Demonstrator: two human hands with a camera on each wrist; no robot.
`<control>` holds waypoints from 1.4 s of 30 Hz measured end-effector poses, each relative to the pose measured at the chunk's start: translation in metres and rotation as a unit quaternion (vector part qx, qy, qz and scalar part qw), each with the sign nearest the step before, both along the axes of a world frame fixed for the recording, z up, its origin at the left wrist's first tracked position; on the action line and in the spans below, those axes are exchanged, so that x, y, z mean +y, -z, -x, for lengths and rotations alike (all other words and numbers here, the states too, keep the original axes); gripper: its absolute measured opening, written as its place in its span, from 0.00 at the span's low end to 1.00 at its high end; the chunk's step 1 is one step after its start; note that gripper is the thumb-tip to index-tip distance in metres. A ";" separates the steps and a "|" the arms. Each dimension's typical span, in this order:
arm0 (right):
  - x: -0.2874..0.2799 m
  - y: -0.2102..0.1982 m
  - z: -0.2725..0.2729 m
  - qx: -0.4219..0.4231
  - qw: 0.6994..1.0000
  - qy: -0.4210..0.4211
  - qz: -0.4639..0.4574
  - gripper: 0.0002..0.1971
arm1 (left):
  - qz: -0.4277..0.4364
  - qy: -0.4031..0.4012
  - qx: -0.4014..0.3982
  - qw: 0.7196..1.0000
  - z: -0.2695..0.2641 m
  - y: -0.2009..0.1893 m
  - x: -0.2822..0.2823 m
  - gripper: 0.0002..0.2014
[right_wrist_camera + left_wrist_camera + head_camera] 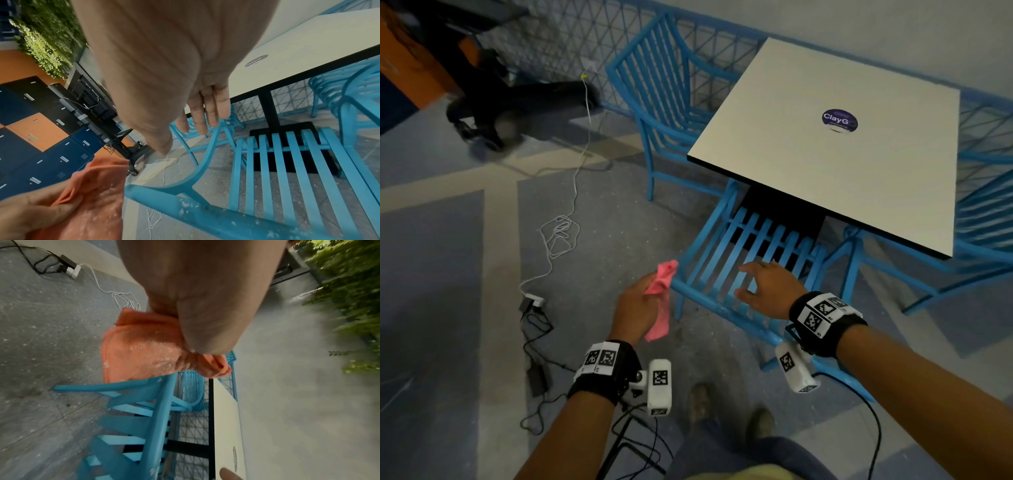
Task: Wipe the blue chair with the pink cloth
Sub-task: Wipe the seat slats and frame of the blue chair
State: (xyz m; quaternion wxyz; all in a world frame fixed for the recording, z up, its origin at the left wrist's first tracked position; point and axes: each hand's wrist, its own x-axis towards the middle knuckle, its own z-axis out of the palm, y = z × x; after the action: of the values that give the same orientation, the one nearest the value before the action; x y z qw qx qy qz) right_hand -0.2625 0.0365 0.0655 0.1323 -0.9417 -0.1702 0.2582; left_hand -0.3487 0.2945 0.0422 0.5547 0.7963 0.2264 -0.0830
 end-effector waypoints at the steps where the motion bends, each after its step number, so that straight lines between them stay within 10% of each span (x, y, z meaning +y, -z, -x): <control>1: -0.004 0.000 0.001 0.000 1.000 0.004 0.001 0.32 | -0.031 -0.013 -0.004 0.999 -0.003 0.000 0.001 0.14; 13: -0.066 0.009 0.017 0.027 0.999 0.038 -0.007 0.28 | -0.137 0.077 0.112 0.981 -0.007 0.027 -0.095 0.34; 23: -0.091 0.018 0.033 0.045 0.997 0.049 -0.032 0.29 | -0.106 0.164 0.107 0.975 0.014 0.014 -0.143 0.29; 29: -0.103 0.019 0.037 0.040 0.998 0.047 -0.034 0.38 | -0.017 0.098 0.094 0.991 0.011 -0.005 -0.120 0.07; 36: -0.124 0.024 0.040 0.054 0.995 0.062 -0.058 0.38 | -0.218 0.142 0.080 0.962 -0.005 -0.013 -0.073 0.23; 42: -0.125 0.029 0.049 0.062 0.993 0.069 -0.067 0.35 | -0.215 0.188 0.126 0.950 -0.007 0.008 -0.114 0.29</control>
State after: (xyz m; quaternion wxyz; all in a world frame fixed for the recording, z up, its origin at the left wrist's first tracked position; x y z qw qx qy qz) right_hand -0.3113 -0.0886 0.0366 0.2229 -0.9224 -0.1133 0.2944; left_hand -0.3415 0.1807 0.0343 0.3114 0.9081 0.1531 -0.2343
